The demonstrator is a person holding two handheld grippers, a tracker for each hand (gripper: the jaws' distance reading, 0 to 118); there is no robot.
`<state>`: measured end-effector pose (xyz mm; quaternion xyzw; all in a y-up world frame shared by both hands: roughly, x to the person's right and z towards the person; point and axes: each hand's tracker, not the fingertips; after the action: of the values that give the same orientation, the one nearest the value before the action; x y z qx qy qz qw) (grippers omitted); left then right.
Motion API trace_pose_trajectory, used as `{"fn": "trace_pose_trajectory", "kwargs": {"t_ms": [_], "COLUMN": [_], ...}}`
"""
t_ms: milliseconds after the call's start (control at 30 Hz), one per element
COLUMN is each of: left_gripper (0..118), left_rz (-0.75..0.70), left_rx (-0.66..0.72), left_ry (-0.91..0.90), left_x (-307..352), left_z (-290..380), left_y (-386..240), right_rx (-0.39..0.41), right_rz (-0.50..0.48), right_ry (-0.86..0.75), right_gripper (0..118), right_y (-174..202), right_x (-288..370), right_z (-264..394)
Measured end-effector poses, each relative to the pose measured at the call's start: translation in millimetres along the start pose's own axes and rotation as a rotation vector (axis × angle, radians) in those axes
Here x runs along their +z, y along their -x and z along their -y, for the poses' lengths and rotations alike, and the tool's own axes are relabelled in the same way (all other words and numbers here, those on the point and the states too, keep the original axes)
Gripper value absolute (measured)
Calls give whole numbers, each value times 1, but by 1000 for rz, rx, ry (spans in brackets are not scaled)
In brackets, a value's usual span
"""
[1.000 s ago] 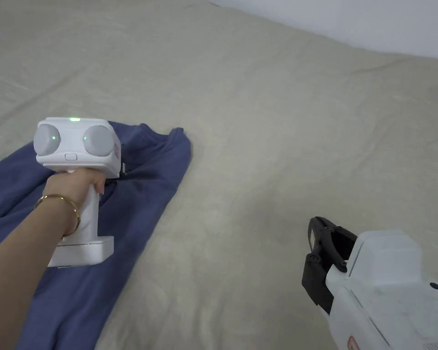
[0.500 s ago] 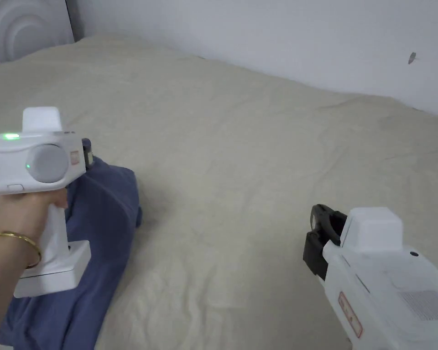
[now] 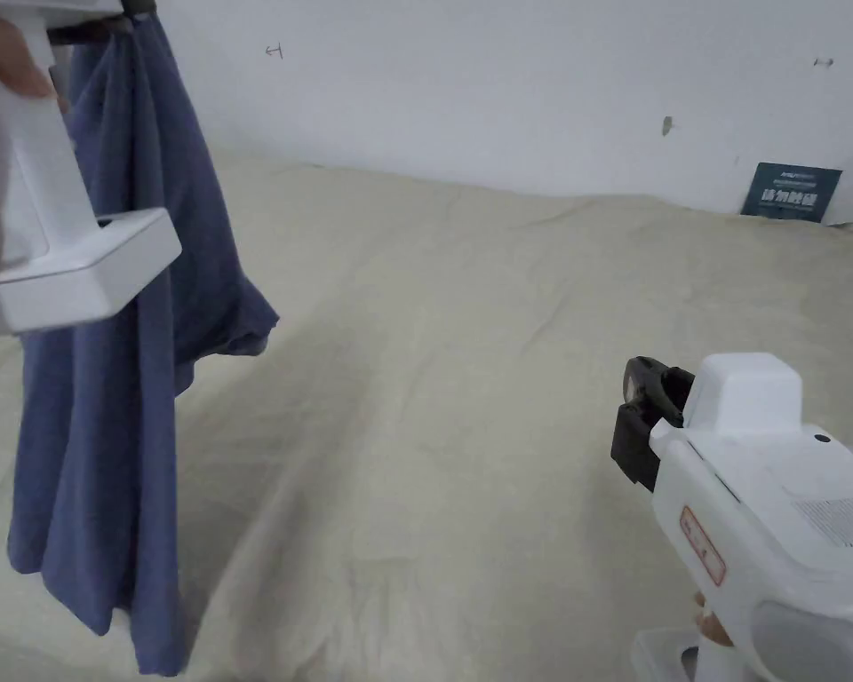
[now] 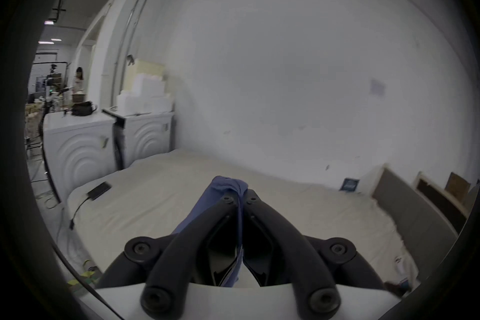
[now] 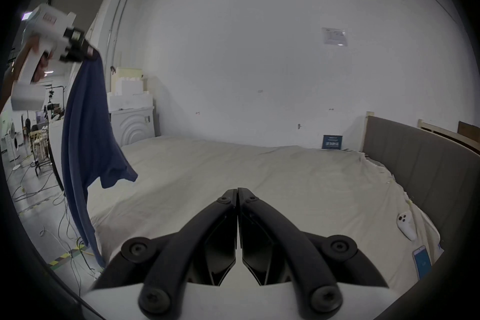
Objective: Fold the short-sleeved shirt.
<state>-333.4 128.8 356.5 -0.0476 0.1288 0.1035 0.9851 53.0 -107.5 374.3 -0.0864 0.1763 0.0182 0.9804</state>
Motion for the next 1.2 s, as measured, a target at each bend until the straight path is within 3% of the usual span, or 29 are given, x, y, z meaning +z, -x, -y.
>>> {"fn": "trace_pose_trajectory", "kwargs": {"t_ms": [167,300,533,600,800,1033,1200], "left_gripper": [0,0,0,0,0,0,0], "left_rz": [133,148,219,242,273,246,279], "left_rx": [-29,-80,-63,-83,-218,-380,-413], "left_ry": [-1,6,97,152,363,636,803], "left_x": [-21,-49,-109,-90,-136,-168,-169], "left_z": [-38,-54,-31,5,116,269,358], "left_y": [-64,-114,-177,-229,-270,-287,-286], "right_rx": [-34,-42,-72,-73,-89,-130,-131], "right_rz": [78,145,277,310,359,377,375], "right_ry": [-12,-18,-15,-3,43,132,195], "right_gripper": [0,0,0,0,0,0,0], "right_y": [-27,-48,-82,-88,-101,-113,-118], "right_x": [22,39,64,69,75,64,53], "right_z": [0,0,3,6,24,53,63]}}
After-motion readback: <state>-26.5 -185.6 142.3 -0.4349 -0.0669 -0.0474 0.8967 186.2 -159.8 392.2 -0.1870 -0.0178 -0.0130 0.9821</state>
